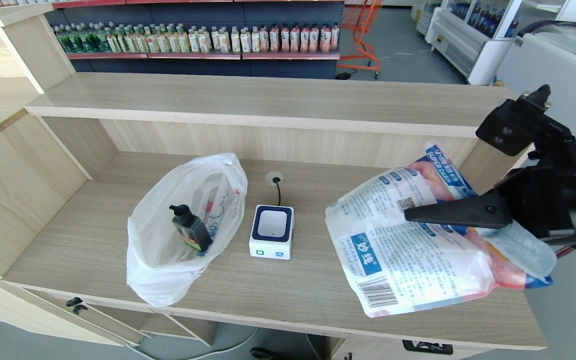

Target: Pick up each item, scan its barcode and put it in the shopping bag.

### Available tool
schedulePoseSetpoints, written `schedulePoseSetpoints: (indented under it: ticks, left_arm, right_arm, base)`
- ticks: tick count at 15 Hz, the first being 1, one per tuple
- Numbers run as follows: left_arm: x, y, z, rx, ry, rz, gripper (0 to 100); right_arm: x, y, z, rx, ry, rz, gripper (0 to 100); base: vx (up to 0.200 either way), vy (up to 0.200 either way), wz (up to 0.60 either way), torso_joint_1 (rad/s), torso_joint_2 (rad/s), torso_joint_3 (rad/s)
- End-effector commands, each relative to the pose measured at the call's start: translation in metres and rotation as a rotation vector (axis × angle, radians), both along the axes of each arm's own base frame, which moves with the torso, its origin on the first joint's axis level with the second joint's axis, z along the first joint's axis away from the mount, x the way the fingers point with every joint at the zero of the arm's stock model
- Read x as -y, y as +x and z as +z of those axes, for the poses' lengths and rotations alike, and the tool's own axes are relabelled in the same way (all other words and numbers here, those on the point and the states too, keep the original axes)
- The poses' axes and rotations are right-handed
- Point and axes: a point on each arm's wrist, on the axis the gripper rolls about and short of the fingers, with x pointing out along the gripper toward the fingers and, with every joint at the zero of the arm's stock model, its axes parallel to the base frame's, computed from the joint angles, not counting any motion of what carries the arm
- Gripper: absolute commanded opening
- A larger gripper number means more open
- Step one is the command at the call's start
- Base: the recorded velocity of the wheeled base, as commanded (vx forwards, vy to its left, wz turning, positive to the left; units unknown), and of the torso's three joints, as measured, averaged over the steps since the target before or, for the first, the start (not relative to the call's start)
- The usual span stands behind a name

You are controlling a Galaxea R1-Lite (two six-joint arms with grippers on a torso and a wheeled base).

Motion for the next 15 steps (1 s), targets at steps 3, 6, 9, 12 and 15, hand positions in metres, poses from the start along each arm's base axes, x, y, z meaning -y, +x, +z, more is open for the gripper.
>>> schedulePoseSetpoints:
  ticks: [3, 6, 9, 12, 15]
  left_arm:
    - [0.000, 0.000, 0.000, 0.000, 0.001, 0.001, 100]
    - [0.000, 0.000, 0.000, 0.000, 0.000, 0.001, 100]
    - [0.000, 0.000, 0.000, 0.000, 0.000, 0.001, 100]
    - [0.000, 0.000, 0.000, 0.000, 0.000, 0.001, 100]
    - [0.000, 0.000, 0.000, 0.000, 0.000, 0.001, 100]
  right_arm:
    - [-0.004, -0.004, -0.001, -0.002, -0.001, 0.022, 0]
    - [-0.008, -0.006, -0.002, -0.001, -0.007, 0.029, 0]
    - [-0.013, -0.006, -0.004, 0.005, -0.029, -0.007, 0]
    - [-0.013, -0.007, -0.004, 0.008, -0.029, -0.008, 0]
    - [-0.012, -0.008, -0.003, 0.013, -0.028, -0.008, 0]
  base:
    - [0.000, 0.000, 0.00, 0.000, 0.00, 0.000]
    - [0.000, 0.000, 0.00, 0.000, 0.00, 0.000]
    - [0.000, 0.000, 0.00, 0.000, 0.00, 0.000]
    - [0.000, 0.000, 0.00, 0.000, 0.00, 0.000]
    - [0.000, 0.000, 0.00, 0.000, 0.00, 0.000]
